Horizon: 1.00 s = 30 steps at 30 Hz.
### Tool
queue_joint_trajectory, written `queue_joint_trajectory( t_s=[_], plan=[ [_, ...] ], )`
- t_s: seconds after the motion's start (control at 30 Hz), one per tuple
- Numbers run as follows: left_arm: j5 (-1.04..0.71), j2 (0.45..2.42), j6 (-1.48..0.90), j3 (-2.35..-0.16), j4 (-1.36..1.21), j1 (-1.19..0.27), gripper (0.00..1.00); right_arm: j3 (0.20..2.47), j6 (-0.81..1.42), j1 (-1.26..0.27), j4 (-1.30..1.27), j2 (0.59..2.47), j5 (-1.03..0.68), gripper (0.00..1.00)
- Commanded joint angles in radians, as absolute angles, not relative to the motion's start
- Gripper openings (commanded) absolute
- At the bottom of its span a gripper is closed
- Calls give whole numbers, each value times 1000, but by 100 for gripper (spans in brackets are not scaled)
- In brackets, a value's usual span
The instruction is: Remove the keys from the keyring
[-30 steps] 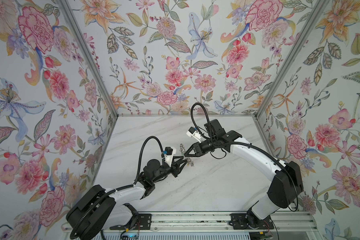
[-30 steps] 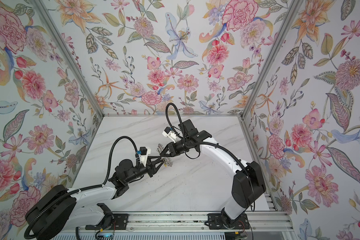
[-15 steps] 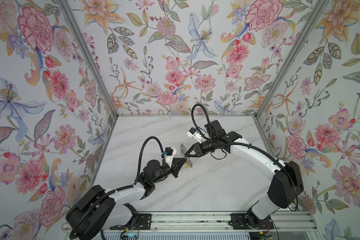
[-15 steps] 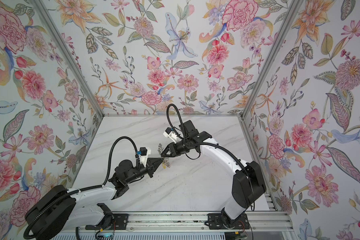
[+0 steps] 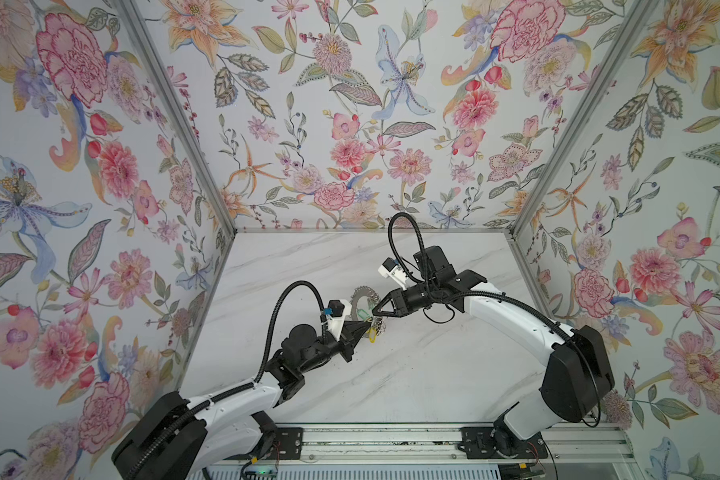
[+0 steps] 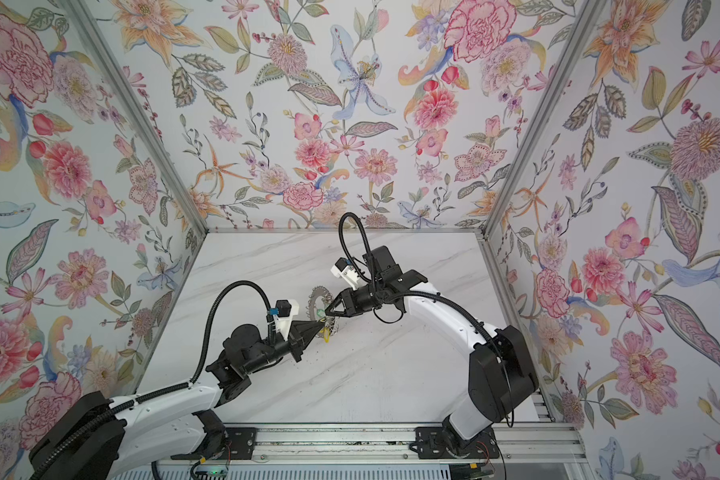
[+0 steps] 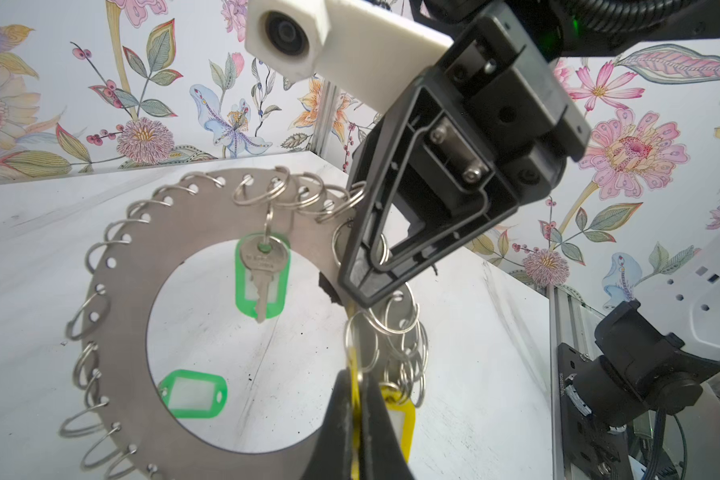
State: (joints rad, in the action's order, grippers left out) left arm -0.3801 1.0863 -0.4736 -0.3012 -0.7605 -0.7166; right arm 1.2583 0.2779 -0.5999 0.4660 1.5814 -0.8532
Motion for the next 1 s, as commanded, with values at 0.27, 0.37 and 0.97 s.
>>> queue_joint_trajectory(
  t_s=[0.27,0.37,0.97],
  plan=[
    [-282,1093,-440,-311,-671,-704,0,1229,273,-548,446,1541,-830,20],
    [-277,1103,-433,-324,-657,-704,0,1223,271,-546,451,1533,-831,20],
    [-45,1086,-323,-439,-391,-736,0,1423,135,-636,731,1639,-510,8]
  ],
)
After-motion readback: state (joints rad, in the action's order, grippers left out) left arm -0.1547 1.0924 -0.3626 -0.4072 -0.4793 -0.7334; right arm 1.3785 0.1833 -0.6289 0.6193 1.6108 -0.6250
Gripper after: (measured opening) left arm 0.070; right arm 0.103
